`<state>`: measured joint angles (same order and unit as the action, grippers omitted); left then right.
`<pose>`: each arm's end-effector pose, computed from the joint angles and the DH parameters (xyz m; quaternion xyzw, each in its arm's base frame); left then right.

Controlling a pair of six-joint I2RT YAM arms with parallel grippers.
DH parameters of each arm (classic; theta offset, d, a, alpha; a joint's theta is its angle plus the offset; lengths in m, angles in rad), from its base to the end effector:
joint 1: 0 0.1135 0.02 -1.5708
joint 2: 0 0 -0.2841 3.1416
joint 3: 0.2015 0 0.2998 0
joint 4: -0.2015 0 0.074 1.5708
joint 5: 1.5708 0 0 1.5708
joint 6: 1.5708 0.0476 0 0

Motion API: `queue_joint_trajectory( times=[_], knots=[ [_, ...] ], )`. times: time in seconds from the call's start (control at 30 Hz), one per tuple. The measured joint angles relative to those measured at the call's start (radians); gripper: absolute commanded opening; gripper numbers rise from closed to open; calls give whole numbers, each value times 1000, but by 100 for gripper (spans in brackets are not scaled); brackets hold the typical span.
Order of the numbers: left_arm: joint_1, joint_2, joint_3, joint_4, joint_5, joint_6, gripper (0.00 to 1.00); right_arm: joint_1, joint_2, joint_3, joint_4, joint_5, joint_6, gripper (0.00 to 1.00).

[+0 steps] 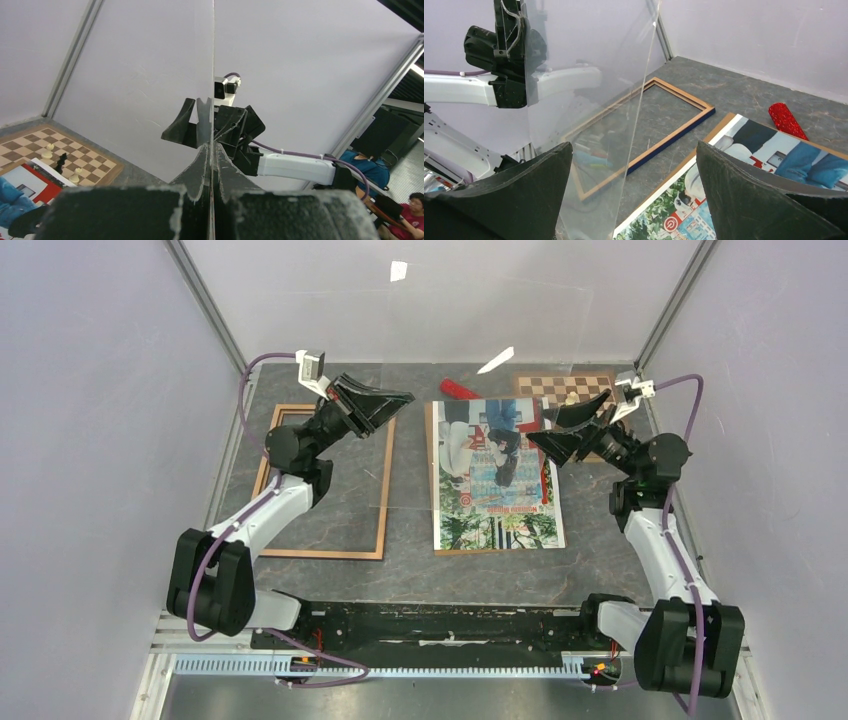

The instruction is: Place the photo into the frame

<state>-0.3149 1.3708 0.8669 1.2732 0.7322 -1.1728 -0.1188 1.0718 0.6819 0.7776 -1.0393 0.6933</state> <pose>0.3023 -0.1320 0.3788 0.1483 0.4683 -0.6849 0.5381 0.2723 0.0088 0.3439 -0.1875 0.6075 0.4697 0.6125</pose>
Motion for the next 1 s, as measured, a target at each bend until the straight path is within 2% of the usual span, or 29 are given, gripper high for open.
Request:
queue_joint_trajectory(
  times=[0.33, 0.47, 1.0],
  knots=[
    [-19, -2, -20, 24, 14, -11, 2, 19, 106, -42, 454, -38, 296, 80],
    [-21, -2, -23, 27, 21, -12, 2, 30, 110, -43, 550, -47, 360, 67],
    [-31, -2, -31, 46, 32, -12, 2, 39, 103, -59, 604, -68, 394, 37]
  ],
)
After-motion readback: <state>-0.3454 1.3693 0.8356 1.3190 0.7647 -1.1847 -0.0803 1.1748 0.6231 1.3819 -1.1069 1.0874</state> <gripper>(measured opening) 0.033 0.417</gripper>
